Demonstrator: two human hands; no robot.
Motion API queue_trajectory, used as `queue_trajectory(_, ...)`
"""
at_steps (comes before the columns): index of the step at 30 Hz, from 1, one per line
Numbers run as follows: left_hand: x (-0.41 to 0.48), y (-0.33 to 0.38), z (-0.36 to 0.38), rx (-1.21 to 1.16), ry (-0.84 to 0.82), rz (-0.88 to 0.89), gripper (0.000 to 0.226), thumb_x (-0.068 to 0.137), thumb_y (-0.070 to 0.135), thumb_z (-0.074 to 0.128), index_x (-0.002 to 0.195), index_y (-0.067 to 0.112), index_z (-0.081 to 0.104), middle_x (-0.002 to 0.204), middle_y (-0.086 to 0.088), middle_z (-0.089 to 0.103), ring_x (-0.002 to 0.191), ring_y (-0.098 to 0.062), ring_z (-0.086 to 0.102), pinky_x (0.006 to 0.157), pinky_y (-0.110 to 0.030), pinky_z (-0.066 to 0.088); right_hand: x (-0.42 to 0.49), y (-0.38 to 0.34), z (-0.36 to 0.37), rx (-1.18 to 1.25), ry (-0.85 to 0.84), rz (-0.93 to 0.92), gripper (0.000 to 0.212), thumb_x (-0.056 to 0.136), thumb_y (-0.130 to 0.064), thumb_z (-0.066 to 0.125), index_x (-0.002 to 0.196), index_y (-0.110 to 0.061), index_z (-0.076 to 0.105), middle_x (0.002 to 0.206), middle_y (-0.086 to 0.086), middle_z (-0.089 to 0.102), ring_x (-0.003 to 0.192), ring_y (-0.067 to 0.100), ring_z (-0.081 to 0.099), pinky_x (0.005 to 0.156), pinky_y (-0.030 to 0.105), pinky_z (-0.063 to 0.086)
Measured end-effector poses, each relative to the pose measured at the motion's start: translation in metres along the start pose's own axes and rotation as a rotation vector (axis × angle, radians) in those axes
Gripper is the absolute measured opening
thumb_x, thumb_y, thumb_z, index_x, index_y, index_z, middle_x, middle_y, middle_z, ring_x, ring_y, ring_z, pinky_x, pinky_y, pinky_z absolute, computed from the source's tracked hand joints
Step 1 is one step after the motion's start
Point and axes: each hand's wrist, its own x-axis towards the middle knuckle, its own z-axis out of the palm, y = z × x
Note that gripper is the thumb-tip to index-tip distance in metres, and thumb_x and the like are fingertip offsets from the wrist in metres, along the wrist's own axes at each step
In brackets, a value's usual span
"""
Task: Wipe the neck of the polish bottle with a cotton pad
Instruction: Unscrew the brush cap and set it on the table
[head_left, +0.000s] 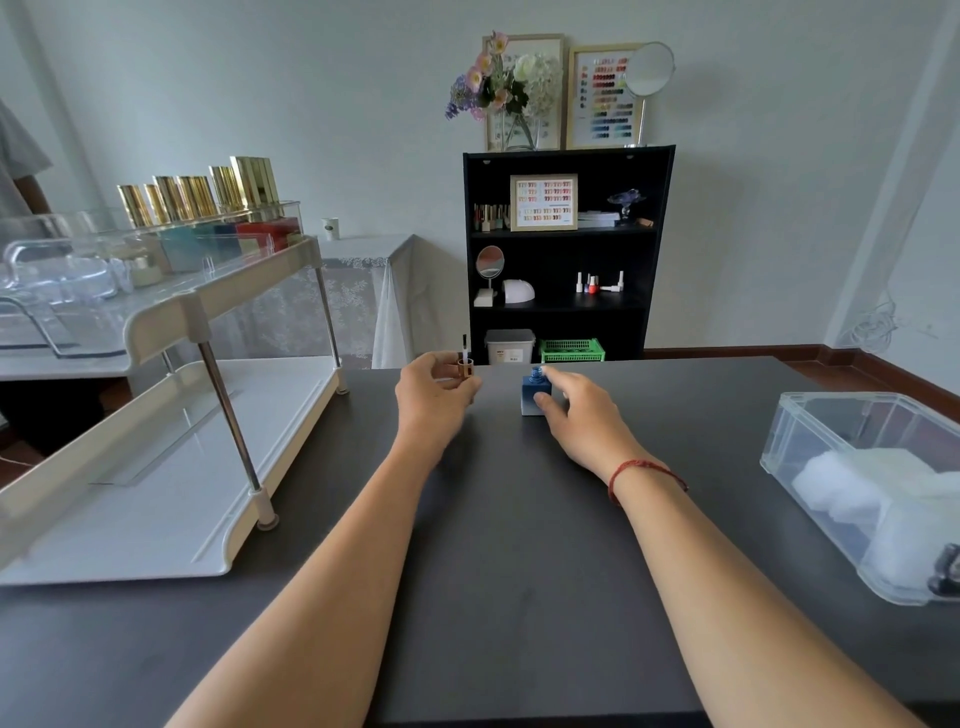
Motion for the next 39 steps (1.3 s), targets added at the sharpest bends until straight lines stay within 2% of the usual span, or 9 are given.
queue_trajectory(2, 0.000, -0.001, -0.001, 0.058, -0.005, 0.010, 0.036, 0.081, 0.006, 0.072, 0.116, 0.008, 0.062, 0.102, -0.007, 0.068, 0.075, -0.012, 0.066, 0.063, -0.013, 0.054, 0.000, 0.000, 0.000, -0.005, -0.009, -0.012, 0.046, 0.099, -0.027, 0.044, 0.143, -0.018, 0.037, 0.147, 0.003, 0.041, 0.133, 0.023, 0.041, 0.112, 0.042, 0.031)
queue_trajectory(4, 0.000, -0.001, -0.002, 0.117, -0.018, 0.021, 0.037, 0.082, 0.006, 0.071, 0.117, 0.007, 0.061, 0.106, -0.009, 0.067, 0.083, -0.016, 0.067, 0.082, -0.030, 0.058, 0.000, 0.000, 0.000, -0.015, -0.017, -0.018, 0.045, 0.099, -0.027, 0.043, 0.143, -0.019, 0.037, 0.147, 0.003, 0.042, 0.132, 0.023, 0.042, 0.112, 0.043, 0.031)
queue_trajectory(6, -0.001, 0.000, -0.003, 0.145, -0.024, 0.026, 0.035, 0.082, 0.006, 0.071, 0.116, 0.006, 0.062, 0.107, -0.010, 0.067, 0.088, -0.021, 0.067, 0.090, -0.037, 0.056, 0.001, 0.001, 0.000, -0.026, -0.018, -0.017, 0.045, 0.099, -0.028, 0.042, 0.143, -0.021, 0.037, 0.146, 0.003, 0.042, 0.131, 0.023, 0.043, 0.111, 0.042, 0.032)
queue_trajectory(9, -0.003, 0.001, -0.003, 0.200, -0.019, 0.049, 0.032, 0.083, 0.008, 0.070, 0.114, 0.007, 0.062, 0.108, -0.010, 0.067, 0.087, -0.019, 0.065, 0.090, -0.034, 0.054, 0.002, 0.002, 0.001, -0.042, -0.011, -0.005, 0.045, 0.099, -0.028, 0.042, 0.143, -0.022, 0.036, 0.146, 0.003, 0.043, 0.129, 0.025, 0.045, 0.110, 0.042, 0.033)
queue_trajectory(15, -0.003, -0.001, -0.004, 0.324, 0.010, 0.028, 0.027, 0.083, 0.015, 0.069, 0.109, 0.008, 0.067, 0.107, -0.010, 0.069, 0.101, -0.027, 0.064, 0.095, -0.044, 0.052, 0.007, 0.005, 0.001, -0.065, 0.023, 0.053, 0.044, 0.100, -0.027, 0.040, 0.143, -0.021, 0.036, 0.145, 0.006, 0.044, 0.130, 0.029, 0.044, 0.105, 0.041, 0.035)
queue_trajectory(19, -0.003, -0.003, -0.006, 0.358, 0.002, 0.015, 0.003, 0.082, 0.013, 0.068, 0.079, 0.014, 0.066, 0.092, -0.013, 0.071, 0.092, -0.032, 0.065, 0.088, -0.046, 0.055, 0.010, 0.010, -0.002, -0.084, 0.025, 0.090, 0.044, 0.100, -0.028, 0.040, 0.144, -0.023, 0.035, 0.144, 0.006, 0.046, 0.130, 0.029, 0.045, 0.104, 0.042, 0.037)
queue_trajectory(26, 0.001, -0.006, -0.006, 0.490, -0.044, -0.027, 0.019, 0.084, 0.020, 0.067, 0.072, 0.005, 0.064, 0.076, -0.010, 0.063, 0.092, -0.035, 0.062, 0.092, -0.046, 0.050, 0.011, 0.014, 0.000, -0.101, 0.025, 0.094, 0.045, 0.101, -0.029, 0.037, 0.145, -0.024, 0.032, 0.144, 0.004, 0.047, 0.132, 0.027, 0.043, 0.107, 0.042, 0.032)
queue_trajectory(32, 0.002, -0.006, -0.006, 0.515, -0.060, -0.024, 0.019, 0.084, 0.020, 0.066, 0.071, 0.006, 0.065, 0.076, -0.010, 0.064, 0.092, -0.034, 0.061, 0.094, -0.046, 0.049, 0.013, 0.017, 0.001, -0.111, 0.017, 0.083, 0.045, 0.101, -0.028, 0.035, 0.146, -0.025, 0.030, 0.143, 0.004, 0.048, 0.131, 0.028, 0.044, 0.108, 0.042, 0.030)
queue_trajectory(39, 0.002, -0.005, -0.006, 0.501, -0.068, -0.050, 0.018, 0.081, 0.019, 0.066, 0.065, 0.011, 0.064, 0.067, -0.006, 0.062, 0.087, -0.031, 0.064, 0.090, -0.043, 0.052, 0.014, 0.020, 0.002, -0.117, 0.022, 0.067, 0.048, 0.100, -0.026, 0.035, 0.147, -0.024, 0.025, 0.124, 0.008, 0.060, 0.119, 0.030, 0.052, 0.107, 0.046, 0.034)
